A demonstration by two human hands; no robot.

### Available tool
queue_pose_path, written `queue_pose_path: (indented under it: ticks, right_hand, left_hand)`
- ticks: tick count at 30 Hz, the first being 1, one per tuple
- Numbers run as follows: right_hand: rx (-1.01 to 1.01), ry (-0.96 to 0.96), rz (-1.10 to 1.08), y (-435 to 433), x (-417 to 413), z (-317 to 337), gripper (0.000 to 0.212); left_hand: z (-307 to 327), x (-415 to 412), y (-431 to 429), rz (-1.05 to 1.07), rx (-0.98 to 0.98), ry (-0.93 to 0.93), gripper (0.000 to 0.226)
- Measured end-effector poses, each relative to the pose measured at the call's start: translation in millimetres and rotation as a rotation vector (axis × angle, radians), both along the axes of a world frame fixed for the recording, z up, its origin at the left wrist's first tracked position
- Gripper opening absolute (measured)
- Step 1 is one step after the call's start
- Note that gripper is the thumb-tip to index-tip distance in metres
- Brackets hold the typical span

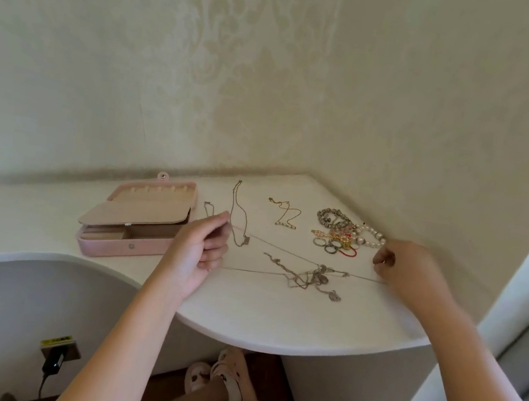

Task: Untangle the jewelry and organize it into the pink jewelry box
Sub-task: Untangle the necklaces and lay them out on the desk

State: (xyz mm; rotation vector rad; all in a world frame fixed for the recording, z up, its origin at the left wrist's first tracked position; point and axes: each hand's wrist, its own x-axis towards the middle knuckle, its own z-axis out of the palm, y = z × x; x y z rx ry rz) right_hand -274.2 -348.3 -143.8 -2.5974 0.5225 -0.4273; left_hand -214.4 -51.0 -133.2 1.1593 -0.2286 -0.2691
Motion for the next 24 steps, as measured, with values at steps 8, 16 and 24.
queue_pose_path:
  ticks: [8, 16, 24]
  right_hand:
    - [-0.014, -0.071, -0.067, 4, 5, -8, 0.018]
    - [-0.123, -0.096, -0.135, 0, 9, -17, 0.016]
    - [0.207, -0.129, 0.469, 48, -14, 5, 0.011]
  left_hand:
    - [22, -2, 12, 0.4, 0.014, -0.164, 0.04]
    - [22, -2, 14, 0.073, 0.468, -0.26, 0.034]
    - [15, 0, 13, 0.008, 0.256, -0.245, 0.026]
